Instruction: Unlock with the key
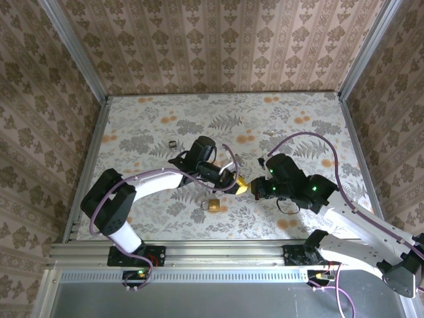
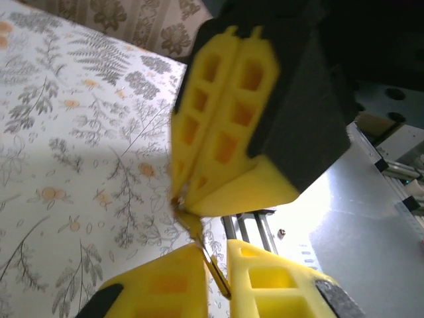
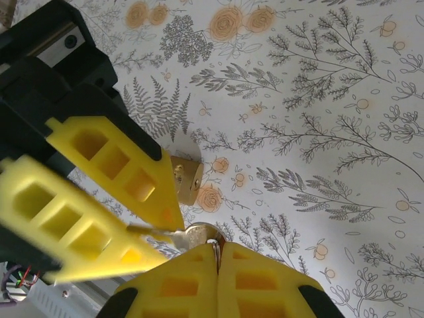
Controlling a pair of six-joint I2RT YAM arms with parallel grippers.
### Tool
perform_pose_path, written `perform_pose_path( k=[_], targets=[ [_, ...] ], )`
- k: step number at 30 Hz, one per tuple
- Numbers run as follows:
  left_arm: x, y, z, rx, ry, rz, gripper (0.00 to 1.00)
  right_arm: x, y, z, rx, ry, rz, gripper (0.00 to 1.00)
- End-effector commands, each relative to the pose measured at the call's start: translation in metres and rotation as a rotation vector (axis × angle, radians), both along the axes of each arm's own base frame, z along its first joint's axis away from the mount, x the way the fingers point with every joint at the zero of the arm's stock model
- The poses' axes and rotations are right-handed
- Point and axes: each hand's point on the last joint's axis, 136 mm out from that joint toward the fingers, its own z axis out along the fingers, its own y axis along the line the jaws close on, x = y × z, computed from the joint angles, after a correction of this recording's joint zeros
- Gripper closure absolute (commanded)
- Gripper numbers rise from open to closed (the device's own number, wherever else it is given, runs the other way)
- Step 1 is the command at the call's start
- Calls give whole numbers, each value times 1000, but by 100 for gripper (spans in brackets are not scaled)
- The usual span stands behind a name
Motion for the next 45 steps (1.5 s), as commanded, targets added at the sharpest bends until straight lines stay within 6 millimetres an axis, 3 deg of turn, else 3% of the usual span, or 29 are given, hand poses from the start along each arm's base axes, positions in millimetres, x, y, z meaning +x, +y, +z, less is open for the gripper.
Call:
perform_pose_path(
  k=[1,6,15,16,21,24,29,34,45],
  targets=[
    [-6,-5,15,-58,-28,-60,93,-4,10,1,21,-5,46,100],
    [-7,-4,15,-52,-21,-65,100,-8,14,-3,31,3,70,100],
    [-11,-4,23,-66,-2,-91,100,-8,16,-8,21,-1,92,100],
    [-11,-4,24,-64,-4,-91,100,-8,15,-9,18,-5,91,95],
    [-14,0,21,-45,-21,-86,100,-7,14,-1,46,-27,86,47],
    [-15,1,21,-43,-26,-83,100,-3,8,4,85,-23,55,33],
    [-15,2,20,-41,-24,-83,100,4,2,2,201,13,31,31],
    [-16,2,20,-36,-21,-85,100,0,14,4,328,3,103,31],
    [-17,4,18,-17,-15,-86,100,3,16,-7,386,18,105,52]
  ],
)
